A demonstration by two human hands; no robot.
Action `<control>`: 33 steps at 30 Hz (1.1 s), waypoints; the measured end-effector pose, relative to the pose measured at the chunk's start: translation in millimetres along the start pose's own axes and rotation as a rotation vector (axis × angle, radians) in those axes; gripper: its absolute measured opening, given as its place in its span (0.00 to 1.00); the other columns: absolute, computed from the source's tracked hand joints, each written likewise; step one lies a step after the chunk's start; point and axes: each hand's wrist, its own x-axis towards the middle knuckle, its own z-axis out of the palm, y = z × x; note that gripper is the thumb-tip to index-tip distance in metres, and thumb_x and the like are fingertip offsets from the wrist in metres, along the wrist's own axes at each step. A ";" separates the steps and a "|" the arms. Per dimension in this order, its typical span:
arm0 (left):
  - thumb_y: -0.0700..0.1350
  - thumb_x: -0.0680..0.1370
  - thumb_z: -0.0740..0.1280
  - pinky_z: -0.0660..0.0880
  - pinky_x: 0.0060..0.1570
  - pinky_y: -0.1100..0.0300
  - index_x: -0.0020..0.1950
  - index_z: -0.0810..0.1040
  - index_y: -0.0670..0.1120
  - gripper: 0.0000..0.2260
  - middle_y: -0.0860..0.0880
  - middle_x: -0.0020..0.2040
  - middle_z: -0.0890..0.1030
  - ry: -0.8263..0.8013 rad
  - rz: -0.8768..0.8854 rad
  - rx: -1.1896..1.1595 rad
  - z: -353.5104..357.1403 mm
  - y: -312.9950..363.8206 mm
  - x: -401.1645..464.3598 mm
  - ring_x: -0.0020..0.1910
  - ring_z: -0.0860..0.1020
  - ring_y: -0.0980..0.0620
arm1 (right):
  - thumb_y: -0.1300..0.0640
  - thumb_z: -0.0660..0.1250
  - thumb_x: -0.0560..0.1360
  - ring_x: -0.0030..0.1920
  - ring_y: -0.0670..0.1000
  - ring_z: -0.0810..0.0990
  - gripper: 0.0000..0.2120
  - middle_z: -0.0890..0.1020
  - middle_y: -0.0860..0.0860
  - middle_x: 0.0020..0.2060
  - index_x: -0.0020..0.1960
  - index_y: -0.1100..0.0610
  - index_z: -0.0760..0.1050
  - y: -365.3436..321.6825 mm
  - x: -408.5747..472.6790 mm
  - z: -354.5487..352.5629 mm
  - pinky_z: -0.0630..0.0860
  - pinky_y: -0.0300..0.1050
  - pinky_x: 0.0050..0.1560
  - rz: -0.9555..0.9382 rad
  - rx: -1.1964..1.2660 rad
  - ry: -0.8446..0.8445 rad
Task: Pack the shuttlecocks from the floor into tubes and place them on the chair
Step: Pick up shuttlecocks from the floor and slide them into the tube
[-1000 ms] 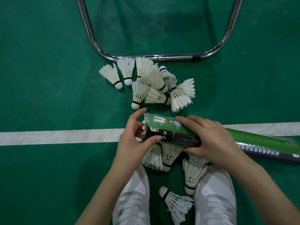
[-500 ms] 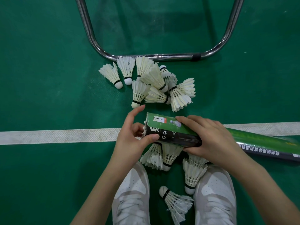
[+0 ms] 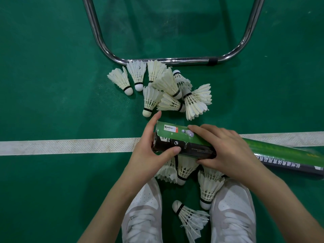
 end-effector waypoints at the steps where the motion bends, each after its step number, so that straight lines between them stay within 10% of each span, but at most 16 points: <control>1: 0.40 0.71 0.74 0.72 0.54 0.73 0.71 0.59 0.66 0.38 0.67 0.54 0.78 0.006 0.005 0.023 1.2 1.3 0.2 0.55 0.76 0.69 | 0.45 0.75 0.62 0.57 0.53 0.74 0.43 0.73 0.48 0.62 0.71 0.41 0.57 -0.7 -0.3 0.6 0.66 0.47 0.53 -0.006 0.000 0.012; 15: 0.34 0.69 0.74 0.71 0.47 0.76 0.72 0.55 0.66 0.44 0.81 0.48 0.72 0.039 0.028 0.058 3.4 6.1 1.6 0.51 0.76 0.71 | 0.45 0.75 0.61 0.56 0.53 0.75 0.43 0.74 0.49 0.61 0.71 0.42 0.58 -3.3 -1.4 0.5 0.65 0.46 0.52 -0.032 0.014 0.042; 24: 0.33 0.70 0.73 0.74 0.48 0.71 0.74 0.51 0.65 0.46 0.63 0.49 0.82 -0.021 -0.007 -0.034 0.1 4.9 2.1 0.51 0.80 0.61 | 0.45 0.75 0.61 0.55 0.53 0.76 0.42 0.75 0.48 0.60 0.70 0.42 0.58 -4.3 -2.6 0.4 0.66 0.46 0.51 -0.040 0.012 0.049; 28: 0.35 0.71 0.73 0.72 0.49 0.75 0.72 0.55 0.65 0.42 0.78 0.49 0.75 -0.016 0.018 0.014 0.0 7.5 -2.4 0.52 0.76 0.71 | 0.45 0.75 0.62 0.56 0.53 0.75 0.42 0.74 0.48 0.61 0.71 0.42 0.58 -3.9 -2.5 0.1 0.66 0.47 0.53 -0.036 0.017 0.035; 33: 0.38 0.73 0.72 0.74 0.59 0.60 0.68 0.66 0.64 0.32 0.57 0.48 0.84 0.015 0.002 0.099 -14.7 -0.7 -9.1 0.52 0.80 0.59 | 0.44 0.74 0.64 0.61 0.51 0.71 0.43 0.71 0.46 0.64 0.72 0.39 0.55 2.3 -3.1 -2.2 0.63 0.46 0.57 0.007 0.024 -0.019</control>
